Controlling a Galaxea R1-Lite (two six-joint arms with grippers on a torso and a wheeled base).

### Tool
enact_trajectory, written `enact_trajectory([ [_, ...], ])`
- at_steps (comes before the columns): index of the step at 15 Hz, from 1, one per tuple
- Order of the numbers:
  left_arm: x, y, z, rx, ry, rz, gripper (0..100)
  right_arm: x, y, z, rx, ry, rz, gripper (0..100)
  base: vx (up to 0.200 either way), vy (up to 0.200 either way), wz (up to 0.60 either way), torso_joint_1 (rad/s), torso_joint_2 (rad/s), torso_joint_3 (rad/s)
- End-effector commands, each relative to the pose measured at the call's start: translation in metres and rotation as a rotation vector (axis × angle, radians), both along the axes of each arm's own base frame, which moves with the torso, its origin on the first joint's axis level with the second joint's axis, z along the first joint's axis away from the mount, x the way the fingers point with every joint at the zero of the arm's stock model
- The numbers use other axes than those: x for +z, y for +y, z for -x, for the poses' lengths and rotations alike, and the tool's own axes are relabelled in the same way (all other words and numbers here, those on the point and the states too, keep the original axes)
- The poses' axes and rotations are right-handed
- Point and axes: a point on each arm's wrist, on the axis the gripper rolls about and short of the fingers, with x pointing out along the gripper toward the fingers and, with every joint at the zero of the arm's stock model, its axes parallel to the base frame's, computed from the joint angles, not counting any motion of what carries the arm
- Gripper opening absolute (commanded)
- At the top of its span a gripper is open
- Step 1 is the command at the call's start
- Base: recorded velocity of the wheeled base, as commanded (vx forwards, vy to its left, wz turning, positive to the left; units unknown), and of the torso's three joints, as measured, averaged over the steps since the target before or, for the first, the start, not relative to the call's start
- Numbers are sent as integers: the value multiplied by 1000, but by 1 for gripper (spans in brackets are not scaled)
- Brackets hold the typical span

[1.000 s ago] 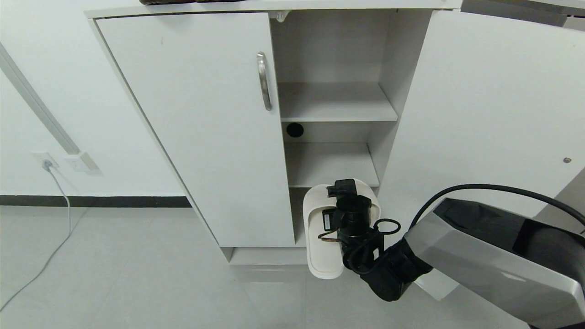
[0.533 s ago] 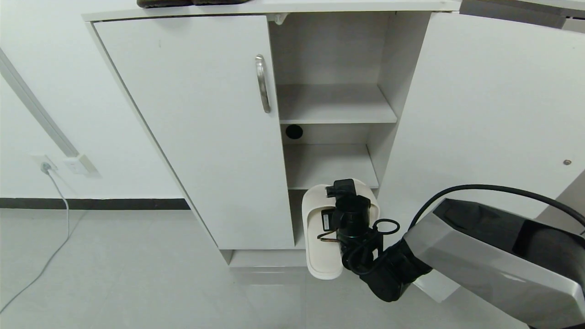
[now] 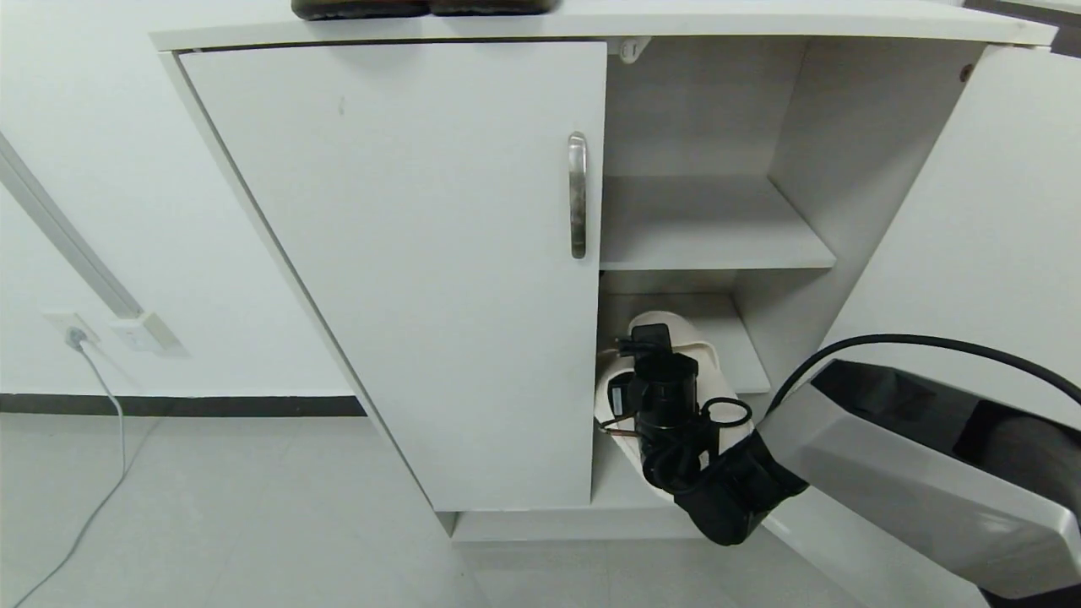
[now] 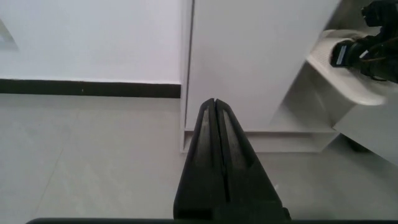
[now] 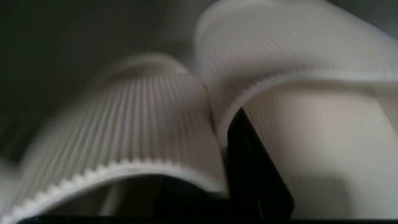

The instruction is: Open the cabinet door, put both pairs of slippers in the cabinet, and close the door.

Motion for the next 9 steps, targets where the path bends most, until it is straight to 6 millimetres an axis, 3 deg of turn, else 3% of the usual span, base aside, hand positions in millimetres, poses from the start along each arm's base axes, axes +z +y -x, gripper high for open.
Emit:
enact_trajectory([
  [1,0,0,0,0,0,0,0,0,-13,-11,-35,-2,-1,0,0,0,0,0,0,0],
  [6,0,0,0,0,0,-1,0,-6,-32,-26,-87,10,12,0,0,0,0,0,0,0],
  [9,0,0,0,0,0,-1,0,-3,-33,-27,-90,2,5,0,0,0,0,0,0,0],
])
